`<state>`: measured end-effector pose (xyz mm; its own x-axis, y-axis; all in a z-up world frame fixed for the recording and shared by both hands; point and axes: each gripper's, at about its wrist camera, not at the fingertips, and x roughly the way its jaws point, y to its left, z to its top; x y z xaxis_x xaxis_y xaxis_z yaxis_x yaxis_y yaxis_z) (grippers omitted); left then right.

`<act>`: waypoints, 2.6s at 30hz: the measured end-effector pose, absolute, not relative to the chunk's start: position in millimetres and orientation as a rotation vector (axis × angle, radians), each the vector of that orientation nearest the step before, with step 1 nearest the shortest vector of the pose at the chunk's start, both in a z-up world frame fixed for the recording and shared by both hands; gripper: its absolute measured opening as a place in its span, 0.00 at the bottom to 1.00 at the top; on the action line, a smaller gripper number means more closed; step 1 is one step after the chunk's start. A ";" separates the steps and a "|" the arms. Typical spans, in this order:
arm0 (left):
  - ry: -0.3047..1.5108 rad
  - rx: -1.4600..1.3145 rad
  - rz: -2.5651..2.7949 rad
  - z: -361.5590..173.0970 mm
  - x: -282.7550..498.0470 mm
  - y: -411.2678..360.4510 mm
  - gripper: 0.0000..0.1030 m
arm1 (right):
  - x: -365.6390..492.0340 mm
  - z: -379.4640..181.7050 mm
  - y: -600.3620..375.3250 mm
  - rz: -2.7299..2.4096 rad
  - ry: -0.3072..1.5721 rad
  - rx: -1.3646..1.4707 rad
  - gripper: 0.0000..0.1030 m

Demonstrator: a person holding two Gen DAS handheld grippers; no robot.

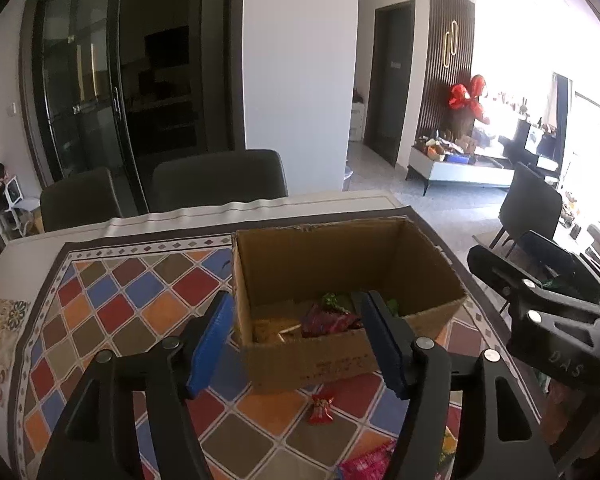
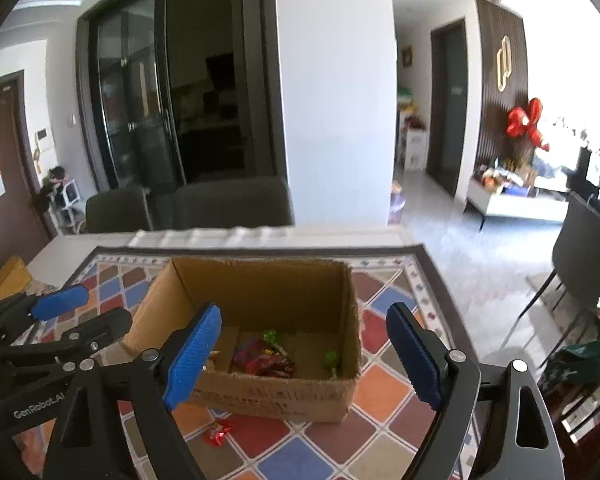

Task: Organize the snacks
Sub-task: 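Withdraw both tools from the box toward the remaining packs, then grasp the red packet with left tool while right tool grasps striped wafer bar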

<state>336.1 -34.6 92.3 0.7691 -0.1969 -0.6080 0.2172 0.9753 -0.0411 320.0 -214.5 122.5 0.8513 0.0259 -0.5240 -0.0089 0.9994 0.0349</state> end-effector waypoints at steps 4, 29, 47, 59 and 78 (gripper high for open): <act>0.637 0.042 -0.241 94.1 312.0 -32.4 0.65 | 294.6 122.8 -208.7 0.034 0.502 0.012 0.88; 0.617 0.224 -0.357 23.5 196.6 -27.7 0.75 | 193.9 44.3 -191.6 0.147 0.709 -0.021 0.87; 0.648 0.454 -0.654 -54.6 200.3 -42.5 0.81 | 181.3 -32.6 -170.7 0.081 0.857 -0.133 0.74; 0.723 0.466 -0.734 -87.3 230.3 -60.0 0.81 | 202.9 -60.3 -174.9 0.091 0.933 -0.111 0.61; 0.767 0.494 -0.835 -98.3 259.1 -89.7 0.81 | 216.9 -68.7 -192.7 0.080 0.965 -0.042 0.37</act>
<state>259.1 -89.7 -98.3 0.4351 -0.4716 -0.7670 0.8043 0.5865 0.0956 216.9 -192.7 -68.7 0.5671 0.0494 -0.8222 -0.0869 0.9962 -0.0001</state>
